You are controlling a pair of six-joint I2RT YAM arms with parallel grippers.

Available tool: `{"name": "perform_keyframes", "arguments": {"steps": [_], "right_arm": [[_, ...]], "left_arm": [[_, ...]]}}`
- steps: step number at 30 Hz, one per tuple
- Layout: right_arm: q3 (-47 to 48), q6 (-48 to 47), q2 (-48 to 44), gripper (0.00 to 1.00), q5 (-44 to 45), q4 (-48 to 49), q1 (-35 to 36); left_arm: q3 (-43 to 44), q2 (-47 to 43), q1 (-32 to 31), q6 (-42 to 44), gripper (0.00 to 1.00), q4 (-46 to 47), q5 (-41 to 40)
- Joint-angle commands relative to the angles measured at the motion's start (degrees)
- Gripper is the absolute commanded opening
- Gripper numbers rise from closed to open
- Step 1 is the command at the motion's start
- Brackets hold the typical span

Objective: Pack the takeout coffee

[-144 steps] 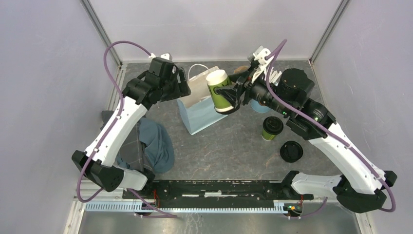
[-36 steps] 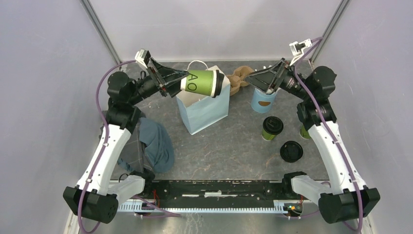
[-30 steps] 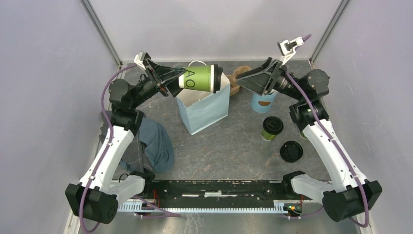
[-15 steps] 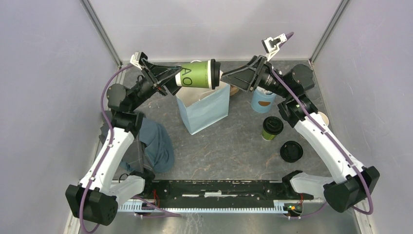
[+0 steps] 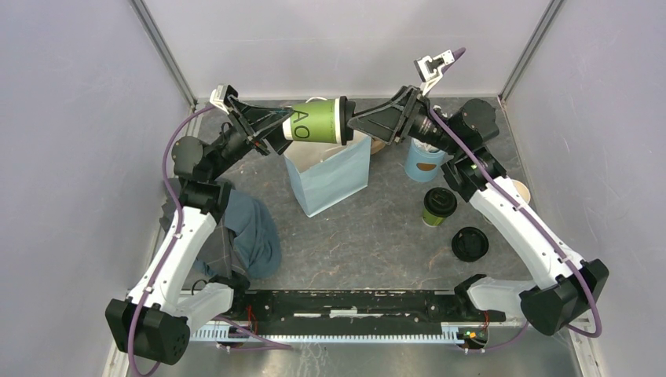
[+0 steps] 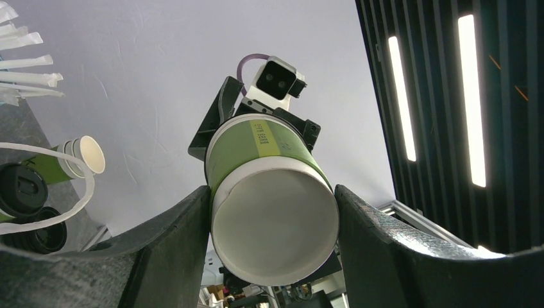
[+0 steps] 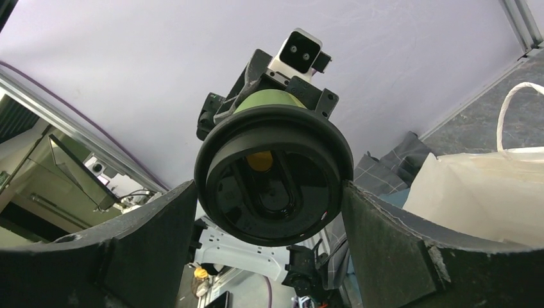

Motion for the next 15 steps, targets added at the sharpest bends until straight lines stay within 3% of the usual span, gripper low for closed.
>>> {"name": "perform_keyframes", "arguments": {"steps": [1, 6, 15], "right_arm": [[1.9, -0.5, 0.0, 0.86, 2.8, -0.9, 1.0], [1.5, 0.3, 0.4, 0.76, 3.0, 0.3, 1.4], [1.8, -0.7, 0.7, 0.81, 4.3, -1.1, 2.2]], "left_arm": [[0.2, -0.9, 0.2, -1.6, 0.38, 2.8, 0.2], [0.3, -0.7, 0.3, -1.5, 0.38, 2.9, 0.4], [0.0, -0.9, 0.3, -1.2, 0.37, 2.7, 0.7]]}}
